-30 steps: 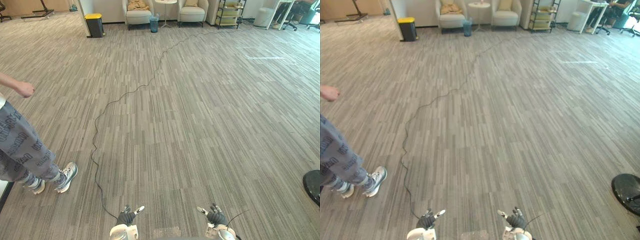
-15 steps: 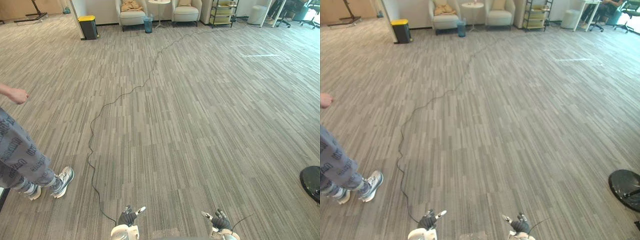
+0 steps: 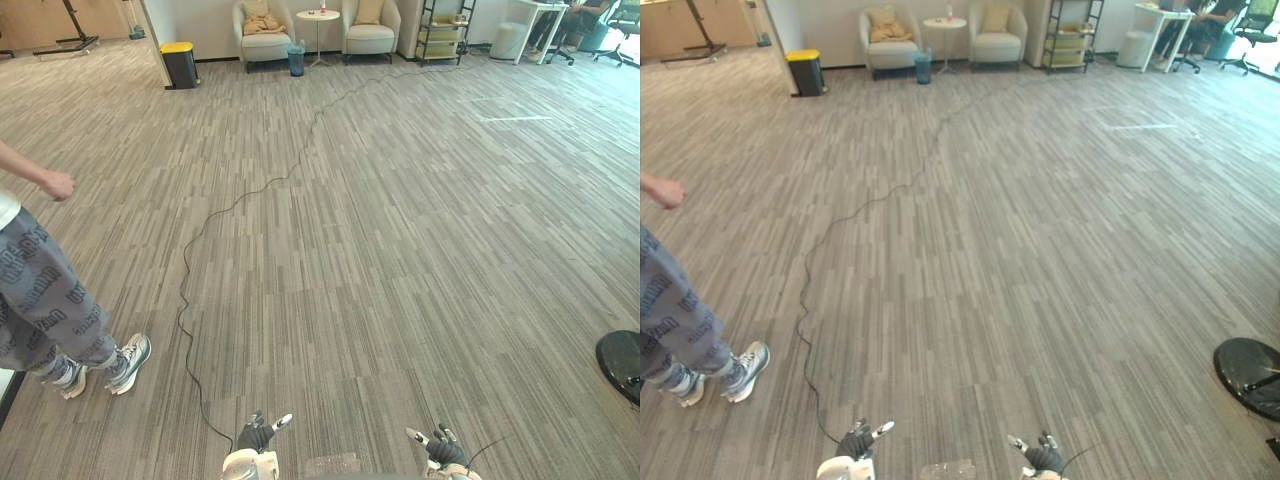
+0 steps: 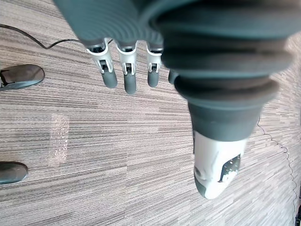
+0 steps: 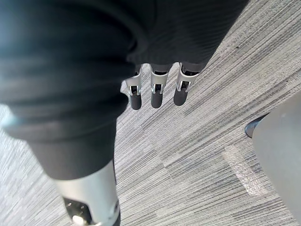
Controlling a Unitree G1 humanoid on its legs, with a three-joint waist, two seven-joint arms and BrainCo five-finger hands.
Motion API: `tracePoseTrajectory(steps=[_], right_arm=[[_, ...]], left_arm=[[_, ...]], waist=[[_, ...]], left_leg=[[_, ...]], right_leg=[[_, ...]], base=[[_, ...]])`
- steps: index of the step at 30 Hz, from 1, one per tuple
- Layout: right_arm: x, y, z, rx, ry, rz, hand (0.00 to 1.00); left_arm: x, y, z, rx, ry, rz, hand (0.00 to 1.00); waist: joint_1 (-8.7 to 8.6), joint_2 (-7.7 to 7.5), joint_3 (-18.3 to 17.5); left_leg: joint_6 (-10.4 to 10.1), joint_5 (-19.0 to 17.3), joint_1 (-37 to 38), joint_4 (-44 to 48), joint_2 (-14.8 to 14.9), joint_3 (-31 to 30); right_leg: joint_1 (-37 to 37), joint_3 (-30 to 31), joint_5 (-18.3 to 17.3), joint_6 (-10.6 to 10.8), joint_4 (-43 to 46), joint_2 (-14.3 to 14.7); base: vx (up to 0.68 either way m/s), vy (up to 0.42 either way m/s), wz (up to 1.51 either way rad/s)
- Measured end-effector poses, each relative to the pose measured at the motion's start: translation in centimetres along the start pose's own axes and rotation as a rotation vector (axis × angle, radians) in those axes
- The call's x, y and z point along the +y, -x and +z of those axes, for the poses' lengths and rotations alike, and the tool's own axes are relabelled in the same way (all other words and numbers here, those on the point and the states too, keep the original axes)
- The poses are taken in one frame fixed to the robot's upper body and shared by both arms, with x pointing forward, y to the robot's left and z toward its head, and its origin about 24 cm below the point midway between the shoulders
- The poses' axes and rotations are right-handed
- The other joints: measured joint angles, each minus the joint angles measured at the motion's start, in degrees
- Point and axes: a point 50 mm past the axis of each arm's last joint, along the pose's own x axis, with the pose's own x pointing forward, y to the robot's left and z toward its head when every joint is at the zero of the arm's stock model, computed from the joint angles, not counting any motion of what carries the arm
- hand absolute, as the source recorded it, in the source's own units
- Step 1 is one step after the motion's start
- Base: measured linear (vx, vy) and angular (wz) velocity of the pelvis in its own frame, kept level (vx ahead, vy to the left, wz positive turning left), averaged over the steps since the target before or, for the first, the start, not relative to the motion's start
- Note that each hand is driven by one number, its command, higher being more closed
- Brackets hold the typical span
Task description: Pick up cushions and gather them together orderly.
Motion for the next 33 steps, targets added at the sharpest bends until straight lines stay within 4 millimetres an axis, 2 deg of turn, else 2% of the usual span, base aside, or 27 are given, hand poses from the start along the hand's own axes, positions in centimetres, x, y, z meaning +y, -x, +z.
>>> tracePoseTrajectory(steps=[12,20,26,28,30,31,33], right_arm=[[-0.3,-0.3,0.3,0.008,0.016,0.006,0.0],[-0.6,-0.4,0.3,0.006,0.001,-0.005,0.0],[-0.4,-0.3,0.3,0.002,-0.022,-0.006,0.0],[0.1,-0.3,0.4,-0.004,-0.03,0.003,0.0],[0.3,-0.3,0.6,-0.015,-0.033,0.009,0.0],[0.3,-0.3,0.6,-0.016,-0.033,0.008,0.0],[0.0,-0.4,1.0,-0.029,-0.024,0.005,0.0]], left_arm=[[-0.4,-0.2,0.0,0.013,-0.021,-0.017,0.0],[-0.4,-0.2,0.0,0.011,-0.021,-0.018,0.0],[-0.2,-0.2,0.1,0.008,-0.011,-0.01,0.0],[0.3,-0.3,0.7,-0.013,0.013,0.008,0.0],[0.7,-0.4,1.7,-0.051,0.035,0.025,0.0],[0.9,-0.5,2.1,-0.068,0.046,0.032,0.0],[0.9,-0.4,2.2,-0.08,0.053,0.032,0.0]], waist=[[-0.02,0.94,0.3],[-0.05,0.48,0.9],[-0.18,0.19,1.4],[-0.16,-0.48,2.0],[-0.2,-1.39,3.6],[-0.16,-1.4,4.0],[-0.06,-0.36,4.3]], left_leg=[[-0.1,0.1,-0.5,0.3,0.1,-0.1],[-0.1,0.1,0.3,0.3,0.1,-0.3],[-0.1,-0.3,-0.7,1.2,0.5,-0.3],[0.1,-3.3,-3.4,7.9,1.7,-1.1],[2.9,-8.5,-9.7,23.8,5.2,-2.2],[4.3,-9.5,-13.2,32.9,7.5,-2.9],[4.9,-10.1,-19.0,47.7,12.5,-4.7]], right_leg=[[0.3,0.0,0.0,0.0,-0.5,0.2],[-0.2,-0.1,-1.4,-0.3,1.8,0.1],[-2.4,-0.2,-3.9,-0.5,5.9,-0.1],[-3.5,-0.5,-5.3,-0.8,8.2,-0.7],[-3.3,-1.0,-7.3,-1.1,10.0,-0.8],[-2.9,-1.1,-8.2,-1.5,10.6,-0.4],[-0.8,-0.3,-9.8,-3.1,10.9,0.6]], base=[[0.01,-0.004,0.0],[-0.05,-0.015,0.02],[-0.02,-0.021,0.02],[0.04,-0.101,0.16],[0.04,-0.108,0.17],[0.06,-0.073,0.02],[0.13,-0.002,-0.16]])
